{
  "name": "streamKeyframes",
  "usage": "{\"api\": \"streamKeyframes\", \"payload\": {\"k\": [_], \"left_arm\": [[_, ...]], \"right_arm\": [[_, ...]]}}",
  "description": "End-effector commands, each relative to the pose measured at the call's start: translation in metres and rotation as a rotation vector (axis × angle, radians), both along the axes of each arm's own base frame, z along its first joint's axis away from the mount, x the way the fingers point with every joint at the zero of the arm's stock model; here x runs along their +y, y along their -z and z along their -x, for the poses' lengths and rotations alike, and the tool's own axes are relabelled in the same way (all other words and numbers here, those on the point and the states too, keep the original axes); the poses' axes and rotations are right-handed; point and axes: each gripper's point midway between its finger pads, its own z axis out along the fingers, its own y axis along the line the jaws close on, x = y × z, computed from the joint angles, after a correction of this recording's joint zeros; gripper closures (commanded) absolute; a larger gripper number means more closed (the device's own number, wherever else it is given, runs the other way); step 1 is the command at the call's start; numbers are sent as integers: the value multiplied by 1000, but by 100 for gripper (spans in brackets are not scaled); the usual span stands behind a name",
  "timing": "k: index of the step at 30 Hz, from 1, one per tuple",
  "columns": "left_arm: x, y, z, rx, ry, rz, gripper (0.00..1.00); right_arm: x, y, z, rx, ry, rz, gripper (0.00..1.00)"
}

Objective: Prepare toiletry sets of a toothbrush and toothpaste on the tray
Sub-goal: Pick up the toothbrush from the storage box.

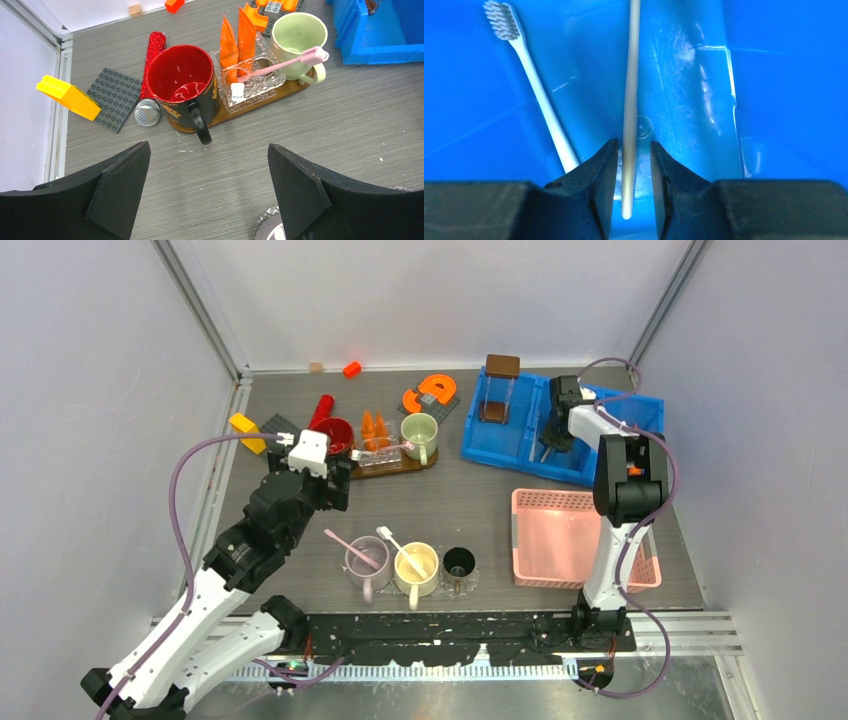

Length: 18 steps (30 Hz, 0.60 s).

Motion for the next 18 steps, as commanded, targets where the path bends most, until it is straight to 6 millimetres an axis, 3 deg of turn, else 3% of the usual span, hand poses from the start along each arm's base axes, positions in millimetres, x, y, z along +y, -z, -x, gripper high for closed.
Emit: {"api": "streamKeyframes", "payload": {"k": [1,5,10,18], "left_arm": [[3,-15,-3,-61,-17,32,10],[4,-17,-2,-70,-20,35,10],[3,-17,-2,-73,-14,38,10],[3,-19,0,-78,-6,44,10]], "right_arm": [[-6,3,0,24,1,23,69],[-8,-12,-1,-3,-7,36,82],[-15,-46,-2,-62,-13,81,98],[-22,-98,7,-136,-26,134,99]]}}
